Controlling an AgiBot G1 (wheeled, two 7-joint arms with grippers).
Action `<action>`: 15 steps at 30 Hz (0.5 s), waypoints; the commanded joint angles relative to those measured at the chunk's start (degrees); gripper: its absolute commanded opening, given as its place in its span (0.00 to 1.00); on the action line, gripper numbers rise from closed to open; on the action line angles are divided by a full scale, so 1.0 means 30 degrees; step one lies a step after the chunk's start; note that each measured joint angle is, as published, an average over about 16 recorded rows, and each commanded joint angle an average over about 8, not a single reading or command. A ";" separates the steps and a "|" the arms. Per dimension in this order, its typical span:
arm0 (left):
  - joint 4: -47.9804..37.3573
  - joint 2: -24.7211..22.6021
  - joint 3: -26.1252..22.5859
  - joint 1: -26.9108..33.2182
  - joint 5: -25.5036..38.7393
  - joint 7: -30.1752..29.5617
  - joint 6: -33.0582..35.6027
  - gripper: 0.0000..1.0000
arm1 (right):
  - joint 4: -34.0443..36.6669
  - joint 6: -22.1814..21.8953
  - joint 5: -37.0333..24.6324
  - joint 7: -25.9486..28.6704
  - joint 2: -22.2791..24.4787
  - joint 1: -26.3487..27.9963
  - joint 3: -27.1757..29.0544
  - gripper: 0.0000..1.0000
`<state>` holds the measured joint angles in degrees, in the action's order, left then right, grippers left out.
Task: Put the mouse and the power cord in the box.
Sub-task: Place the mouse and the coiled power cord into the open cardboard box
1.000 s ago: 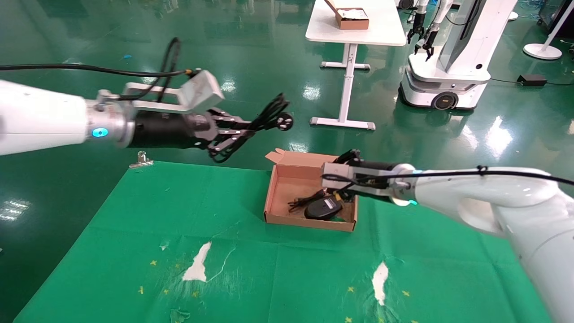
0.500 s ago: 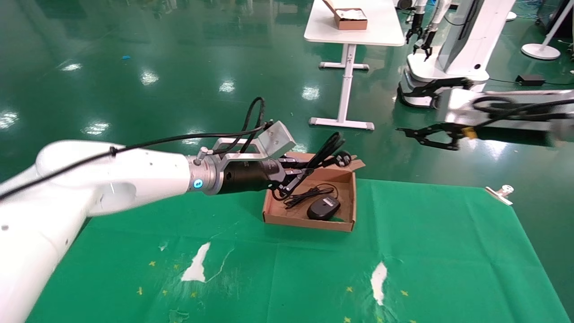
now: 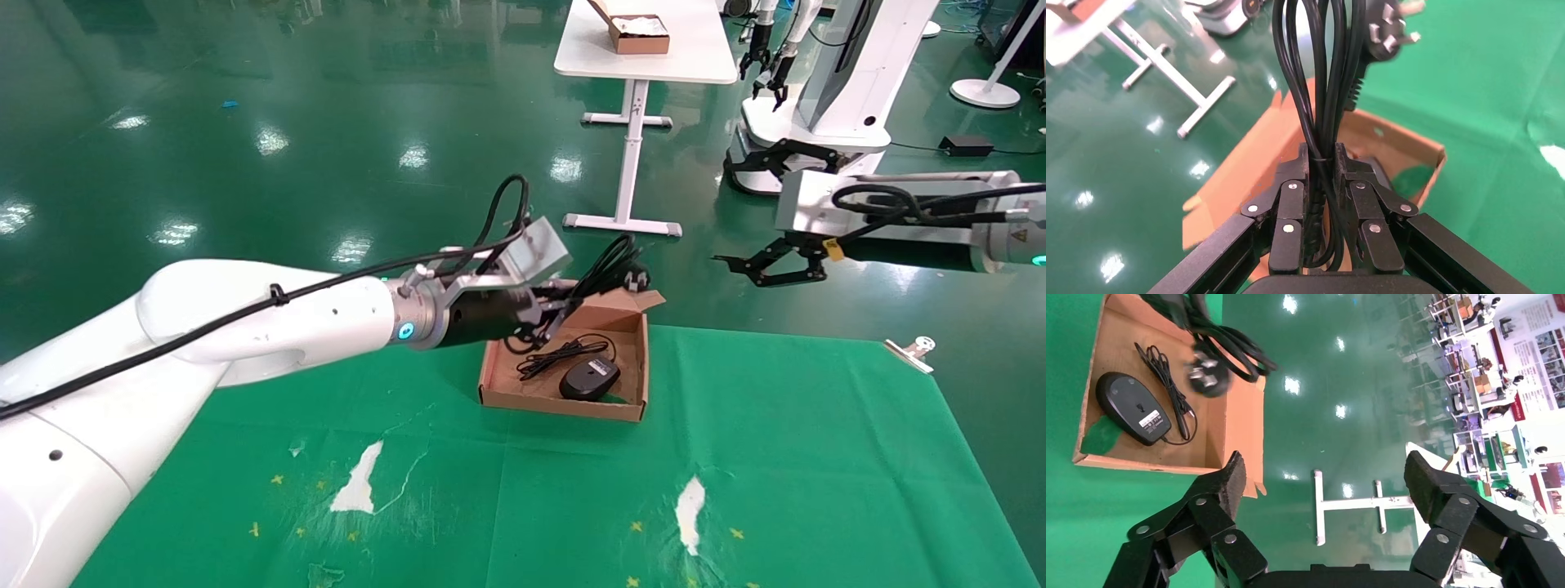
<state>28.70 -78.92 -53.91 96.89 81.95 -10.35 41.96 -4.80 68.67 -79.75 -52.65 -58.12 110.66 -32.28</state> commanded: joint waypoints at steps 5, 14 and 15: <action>0.0236 0.0003 -0.0309 0.0016 0.0033 -0.0152 -0.0338 1.00 | 0.0028 0.0026 0.0007 -0.0011 0.0005 0.0012 0.0001 1.00; 0.0490 0.0527 0.0434 -0.0350 -0.0417 -0.0007 0.0471 1.00 | -0.0661 -0.0050 0.0379 0.0624 0.0124 -0.0532 0.0155 1.00; 0.0678 0.0710 0.0592 -0.0498 -0.0585 -0.0008 0.0654 1.00 | -0.0941 0.0021 0.0533 0.0883 0.0219 -0.0731 0.0221 1.00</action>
<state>31.31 -76.23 -51.66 94.94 79.68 -10.40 44.48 -8.60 68.99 -77.62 -49.12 -57.14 107.78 -31.38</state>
